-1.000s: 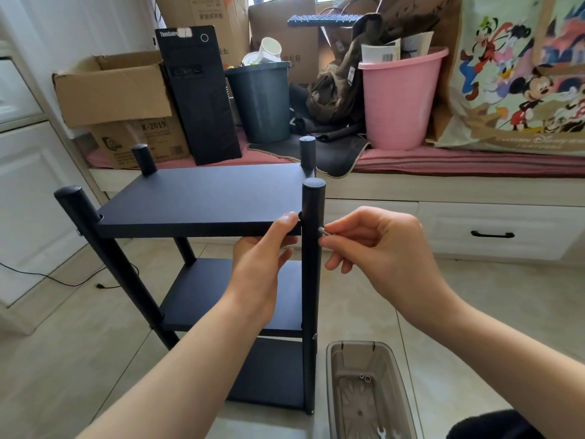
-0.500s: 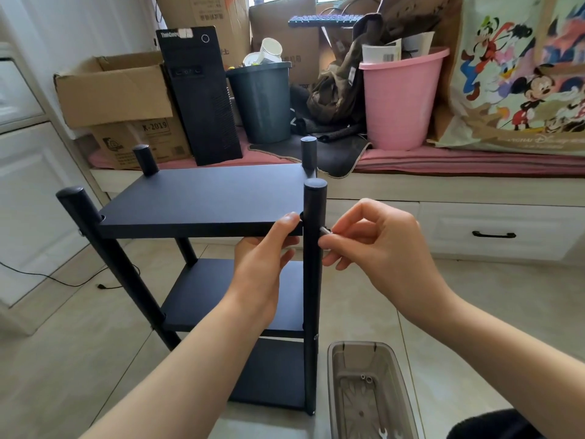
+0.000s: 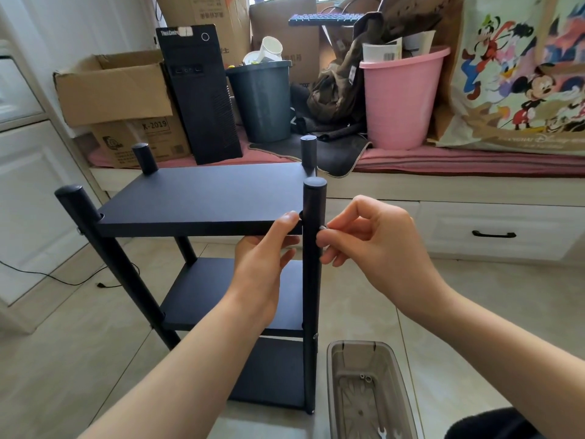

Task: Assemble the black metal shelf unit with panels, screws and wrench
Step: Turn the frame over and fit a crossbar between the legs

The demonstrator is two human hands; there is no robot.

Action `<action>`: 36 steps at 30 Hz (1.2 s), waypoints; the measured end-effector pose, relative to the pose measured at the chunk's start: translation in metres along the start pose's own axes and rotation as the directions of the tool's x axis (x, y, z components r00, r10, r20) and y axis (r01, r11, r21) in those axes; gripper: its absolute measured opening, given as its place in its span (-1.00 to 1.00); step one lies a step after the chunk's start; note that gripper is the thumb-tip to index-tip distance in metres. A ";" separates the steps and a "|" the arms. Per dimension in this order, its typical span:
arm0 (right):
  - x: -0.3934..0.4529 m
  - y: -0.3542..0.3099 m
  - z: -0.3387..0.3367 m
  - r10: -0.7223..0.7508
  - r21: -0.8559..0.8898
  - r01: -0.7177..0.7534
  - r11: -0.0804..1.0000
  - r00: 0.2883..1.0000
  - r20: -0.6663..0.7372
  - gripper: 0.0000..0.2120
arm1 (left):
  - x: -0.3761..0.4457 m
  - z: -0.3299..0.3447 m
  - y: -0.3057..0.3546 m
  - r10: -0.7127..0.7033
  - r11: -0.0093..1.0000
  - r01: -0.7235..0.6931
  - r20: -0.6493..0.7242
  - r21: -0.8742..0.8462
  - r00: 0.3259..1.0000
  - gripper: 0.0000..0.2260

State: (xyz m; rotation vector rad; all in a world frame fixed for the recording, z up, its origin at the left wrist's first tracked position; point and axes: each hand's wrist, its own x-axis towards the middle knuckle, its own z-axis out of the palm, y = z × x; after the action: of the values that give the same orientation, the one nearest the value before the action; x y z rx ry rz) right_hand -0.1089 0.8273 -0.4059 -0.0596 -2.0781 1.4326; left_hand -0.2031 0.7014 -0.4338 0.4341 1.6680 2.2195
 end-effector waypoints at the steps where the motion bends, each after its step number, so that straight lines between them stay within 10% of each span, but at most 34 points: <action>1: 0.000 0.000 0.000 0.001 -0.002 -0.001 1.000 1.000 -0.003 -0.84 | 0.000 0.000 0.000 -0.001 1.000 0.001 0.001 -0.002 1.000 -0.80; 16: -0.002 -0.004 0.008 -0.065 -0.259 0.045 0.965 0.995 -0.071 -0.88 | 0.001 0.000 -0.001 -0.008 1.000 0.008 -0.013 -0.014 1.000 -0.78; 36: -0.004 -0.008 0.007 0.017 -0.165 -0.035 0.986 0.994 -0.110 -0.84 | 0.002 0.001 -0.001 -0.005 1.000 0.005 0.004 -0.029 1.000 -0.70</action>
State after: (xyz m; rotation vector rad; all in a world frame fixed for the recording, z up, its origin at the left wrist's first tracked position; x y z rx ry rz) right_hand -0.1067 0.8164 -0.4022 -0.2277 -2.1100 1.2395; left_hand -0.2045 0.7036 -0.4341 0.4264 1.6308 2.2354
